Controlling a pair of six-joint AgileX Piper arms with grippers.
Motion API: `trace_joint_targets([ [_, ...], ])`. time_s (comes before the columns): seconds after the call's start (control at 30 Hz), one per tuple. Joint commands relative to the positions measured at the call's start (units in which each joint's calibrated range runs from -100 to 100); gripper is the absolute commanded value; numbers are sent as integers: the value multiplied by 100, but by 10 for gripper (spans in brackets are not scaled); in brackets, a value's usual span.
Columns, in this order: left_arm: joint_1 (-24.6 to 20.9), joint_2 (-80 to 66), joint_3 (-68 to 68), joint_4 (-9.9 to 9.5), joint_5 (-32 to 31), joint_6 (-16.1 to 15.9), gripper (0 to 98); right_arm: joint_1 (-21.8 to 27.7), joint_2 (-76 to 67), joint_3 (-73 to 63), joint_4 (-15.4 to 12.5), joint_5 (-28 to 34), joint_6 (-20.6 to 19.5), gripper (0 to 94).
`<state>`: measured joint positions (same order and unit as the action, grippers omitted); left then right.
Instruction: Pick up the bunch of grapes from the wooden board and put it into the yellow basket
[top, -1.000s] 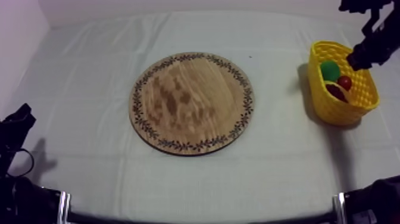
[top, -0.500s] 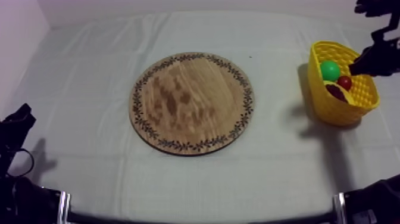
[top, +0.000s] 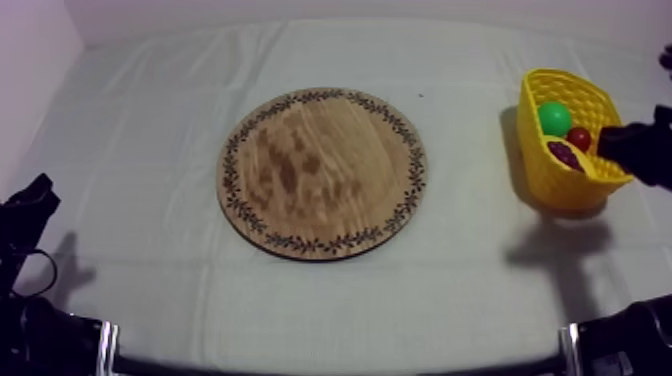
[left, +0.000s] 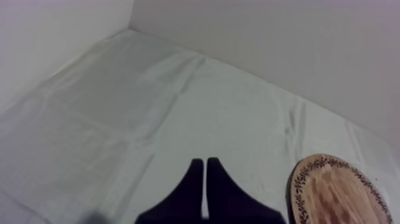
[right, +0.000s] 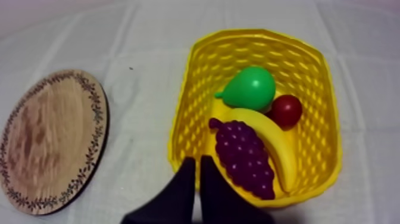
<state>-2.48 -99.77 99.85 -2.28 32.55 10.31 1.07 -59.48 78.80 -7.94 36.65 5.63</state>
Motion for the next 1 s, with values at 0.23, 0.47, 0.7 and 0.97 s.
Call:
trace_joint_targets([
  [0.23, -1, 3, 4, 1, 3, -2, 0, 69, -2328, 1634, -754, 49, 997, 2],
  [0.47, -1, 3, 4, 1, 3, -3, 0, -79, -3151, 1811, 141, 516, -156, 4],
  [0.7, -1, 3, 4, 1, 3, 0, 0, -208, -3563, 2051, 600, 117, 766, 4],
  [0.97, -1, 3, 4, 1, 3, -3, 0, -266, -3616, 2074, 647, 94, 704, 4],
])
